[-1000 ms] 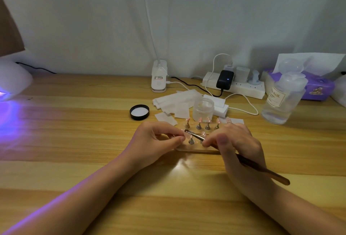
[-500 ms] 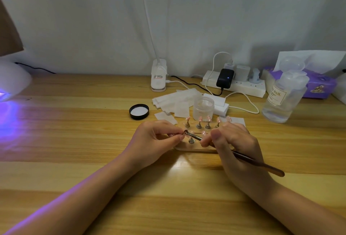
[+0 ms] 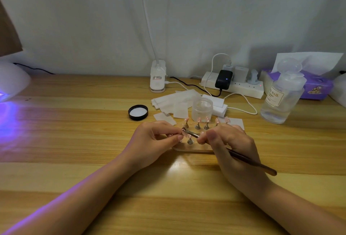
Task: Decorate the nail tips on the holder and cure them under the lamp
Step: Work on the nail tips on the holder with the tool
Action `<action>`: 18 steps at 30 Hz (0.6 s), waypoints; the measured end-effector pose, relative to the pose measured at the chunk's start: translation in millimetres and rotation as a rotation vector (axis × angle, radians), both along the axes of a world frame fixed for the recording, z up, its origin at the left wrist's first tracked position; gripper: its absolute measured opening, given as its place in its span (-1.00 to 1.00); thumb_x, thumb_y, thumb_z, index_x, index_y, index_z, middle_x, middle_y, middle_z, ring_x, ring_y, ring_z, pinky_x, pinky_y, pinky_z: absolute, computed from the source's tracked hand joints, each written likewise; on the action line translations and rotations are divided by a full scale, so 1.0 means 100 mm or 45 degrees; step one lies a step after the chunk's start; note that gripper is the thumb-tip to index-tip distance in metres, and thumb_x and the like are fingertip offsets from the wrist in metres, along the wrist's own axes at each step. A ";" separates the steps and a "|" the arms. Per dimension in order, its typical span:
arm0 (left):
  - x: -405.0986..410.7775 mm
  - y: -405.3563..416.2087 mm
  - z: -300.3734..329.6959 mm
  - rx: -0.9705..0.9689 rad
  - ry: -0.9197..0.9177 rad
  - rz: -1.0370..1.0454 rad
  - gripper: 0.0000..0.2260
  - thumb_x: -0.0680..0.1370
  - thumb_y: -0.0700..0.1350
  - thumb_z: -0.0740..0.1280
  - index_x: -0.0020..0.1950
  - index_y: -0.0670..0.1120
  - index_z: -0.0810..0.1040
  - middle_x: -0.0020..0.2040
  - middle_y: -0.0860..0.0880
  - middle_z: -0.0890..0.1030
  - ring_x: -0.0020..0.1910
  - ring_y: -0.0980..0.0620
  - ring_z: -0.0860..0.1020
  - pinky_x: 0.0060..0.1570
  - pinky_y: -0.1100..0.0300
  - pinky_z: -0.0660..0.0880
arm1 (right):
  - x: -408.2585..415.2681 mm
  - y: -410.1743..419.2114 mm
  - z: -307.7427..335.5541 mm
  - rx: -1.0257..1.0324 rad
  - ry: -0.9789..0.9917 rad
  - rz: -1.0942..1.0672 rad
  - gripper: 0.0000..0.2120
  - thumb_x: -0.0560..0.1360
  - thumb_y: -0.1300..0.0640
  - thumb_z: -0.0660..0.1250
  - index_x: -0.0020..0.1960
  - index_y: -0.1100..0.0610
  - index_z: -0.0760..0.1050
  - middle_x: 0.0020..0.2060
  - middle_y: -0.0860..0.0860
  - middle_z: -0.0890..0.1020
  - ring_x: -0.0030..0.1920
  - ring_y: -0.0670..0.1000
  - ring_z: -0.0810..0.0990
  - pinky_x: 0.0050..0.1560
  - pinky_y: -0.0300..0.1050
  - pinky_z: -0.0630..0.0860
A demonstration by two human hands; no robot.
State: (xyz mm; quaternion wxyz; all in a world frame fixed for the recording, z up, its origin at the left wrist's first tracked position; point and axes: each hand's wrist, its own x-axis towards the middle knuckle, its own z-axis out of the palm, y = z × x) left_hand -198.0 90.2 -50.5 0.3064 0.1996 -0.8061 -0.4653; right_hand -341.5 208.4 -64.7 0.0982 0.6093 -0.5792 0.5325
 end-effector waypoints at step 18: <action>0.00 -0.01 -0.01 -0.024 -0.029 0.002 -0.78 0.41 -0.27 0.42 -0.17 0.08 0.65 -0.21 0.04 0.65 -0.19 0.10 0.57 -0.17 0.27 0.46 | 0.00 0.00 -0.01 0.010 -0.091 0.013 -0.50 0.56 -0.15 0.03 -0.27 0.10 0.60 -0.34 -0.09 0.62 -0.22 -0.19 0.57 -0.12 -0.10 0.44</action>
